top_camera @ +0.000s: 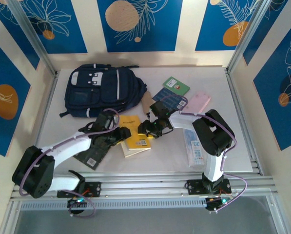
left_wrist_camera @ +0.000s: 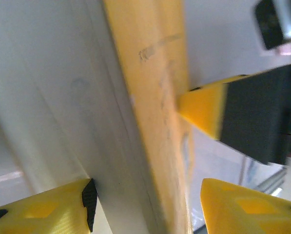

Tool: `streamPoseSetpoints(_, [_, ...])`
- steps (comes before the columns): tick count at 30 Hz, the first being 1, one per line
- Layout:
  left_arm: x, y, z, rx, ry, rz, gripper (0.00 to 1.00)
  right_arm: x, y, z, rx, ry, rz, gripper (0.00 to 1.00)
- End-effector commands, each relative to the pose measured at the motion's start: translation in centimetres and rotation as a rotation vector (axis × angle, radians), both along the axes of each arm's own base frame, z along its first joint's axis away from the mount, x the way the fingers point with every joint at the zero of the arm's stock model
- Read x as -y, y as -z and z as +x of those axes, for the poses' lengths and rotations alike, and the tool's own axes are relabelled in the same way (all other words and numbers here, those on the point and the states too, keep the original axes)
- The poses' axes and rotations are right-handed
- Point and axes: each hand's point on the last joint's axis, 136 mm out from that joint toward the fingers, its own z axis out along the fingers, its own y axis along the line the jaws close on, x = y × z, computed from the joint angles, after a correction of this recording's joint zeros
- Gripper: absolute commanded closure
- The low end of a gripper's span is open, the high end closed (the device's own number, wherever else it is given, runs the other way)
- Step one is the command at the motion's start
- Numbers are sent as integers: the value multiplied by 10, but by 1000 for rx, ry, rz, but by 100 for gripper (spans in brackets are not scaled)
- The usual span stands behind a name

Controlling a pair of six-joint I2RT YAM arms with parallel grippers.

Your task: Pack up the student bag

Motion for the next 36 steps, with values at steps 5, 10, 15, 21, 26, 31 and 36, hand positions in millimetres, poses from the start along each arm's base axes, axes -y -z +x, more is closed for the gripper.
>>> streamPoseSetpoints(5, [29, -29, 5, 60, 57, -146, 48, 2, 28, -17, -60, -16, -33, 44])
streamPoseSetpoints(10, [30, -30, 8, 71, 63, -141, 51, 4, 30, -19, -64, -16, -38, 45])
streamPoseSetpoints(15, [30, -26, 10, 63, 64, -125, 34, 4, 30, -19, -67, -18, -40, 45])
streamPoseSetpoints(21, [37, -35, 19, 93, 53, -169, 31, 3, 29, -17, -67, -20, -40, 46])
streamPoseSetpoints(26, [46, -46, 29, 120, 48, -213, 31, 4, 28, -17, -68, -21, -42, 46])
streamPoseSetpoints(31, [57, -63, 36, 158, 57, -269, 31, 5, 28, -16, -73, -16, -37, 46])
streamPoseSetpoints(36, [60, -68, 37, 170, 69, -263, 32, 9, 29, -15, -82, 4, -20, 46])
